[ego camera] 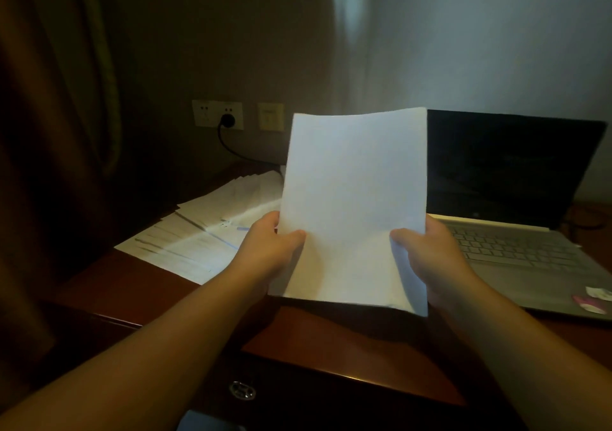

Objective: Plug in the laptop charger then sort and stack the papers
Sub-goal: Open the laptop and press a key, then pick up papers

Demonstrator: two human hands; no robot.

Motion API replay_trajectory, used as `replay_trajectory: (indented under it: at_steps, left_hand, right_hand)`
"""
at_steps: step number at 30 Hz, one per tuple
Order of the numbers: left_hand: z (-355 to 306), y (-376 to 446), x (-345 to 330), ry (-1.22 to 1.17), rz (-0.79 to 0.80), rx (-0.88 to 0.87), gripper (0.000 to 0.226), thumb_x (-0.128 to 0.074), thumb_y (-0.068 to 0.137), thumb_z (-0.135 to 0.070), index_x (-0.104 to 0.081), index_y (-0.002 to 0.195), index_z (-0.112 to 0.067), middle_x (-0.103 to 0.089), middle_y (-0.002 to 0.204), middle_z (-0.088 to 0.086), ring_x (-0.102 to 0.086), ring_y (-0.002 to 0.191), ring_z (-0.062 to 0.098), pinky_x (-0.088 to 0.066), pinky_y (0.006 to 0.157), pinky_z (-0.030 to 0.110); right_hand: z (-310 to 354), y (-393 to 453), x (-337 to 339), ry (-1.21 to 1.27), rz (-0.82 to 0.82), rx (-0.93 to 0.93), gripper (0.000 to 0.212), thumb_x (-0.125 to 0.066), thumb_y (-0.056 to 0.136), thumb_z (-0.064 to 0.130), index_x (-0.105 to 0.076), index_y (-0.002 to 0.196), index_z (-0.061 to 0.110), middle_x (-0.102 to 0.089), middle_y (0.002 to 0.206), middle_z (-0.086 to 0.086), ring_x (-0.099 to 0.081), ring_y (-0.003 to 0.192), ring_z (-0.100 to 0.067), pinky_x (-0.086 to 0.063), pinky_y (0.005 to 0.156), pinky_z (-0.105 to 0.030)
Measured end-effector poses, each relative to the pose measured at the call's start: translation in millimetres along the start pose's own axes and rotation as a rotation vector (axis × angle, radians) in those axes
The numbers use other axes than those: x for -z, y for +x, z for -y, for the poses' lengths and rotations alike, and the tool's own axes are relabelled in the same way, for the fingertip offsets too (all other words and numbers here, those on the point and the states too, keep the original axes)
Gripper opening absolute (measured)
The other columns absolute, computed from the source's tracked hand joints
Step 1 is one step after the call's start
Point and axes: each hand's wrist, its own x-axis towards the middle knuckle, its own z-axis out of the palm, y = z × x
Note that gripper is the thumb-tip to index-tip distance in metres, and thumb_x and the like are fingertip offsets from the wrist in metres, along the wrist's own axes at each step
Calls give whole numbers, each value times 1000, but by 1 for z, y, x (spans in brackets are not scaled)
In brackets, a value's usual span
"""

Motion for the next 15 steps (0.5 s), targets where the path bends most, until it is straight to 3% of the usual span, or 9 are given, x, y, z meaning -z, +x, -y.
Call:
replay_trajectory:
  at_steps: [5,7,12,15]
  left_hand:
    - [2,2,-4,-48,35,92,33,-64,95,-26,-51,125,-31,-58,121,0,-61,106,27,-62,79,39]
    - [3,0,-10,-167,38,141,34,-64,94,-17,-53,124,-30,-57,121,3,-59,107,30,-61,82,44]
    - [3,-11,-35,-659,39,356,46,-65,92,-11,-51,135,-22,-54,132,12,-56,121,34,-55,94,54]
    - [-5,-26,-59,-704,185,410,43,-66,93,-13,-50,132,-16,-57,130,15,-60,118,33,-62,69,46]
  right_hand:
    - [-5,-6,8,165,-94,-93,23,-53,98,10,-56,114,27,-60,94,14,-57,87,-11,-46,72,-31]
    - [-8,-13,10,222,-132,-129,22,-52,98,8,-57,106,28,-62,95,9,-60,87,-14,-47,69,-30]
    - [-18,-27,20,375,-263,-211,26,-51,95,0,-59,95,25,-67,101,-3,-65,94,-26,-55,83,-40]
    - [-24,-34,32,401,-323,-238,24,-50,94,1,-59,95,24,-68,99,-3,-66,90,-26,-53,65,-33]
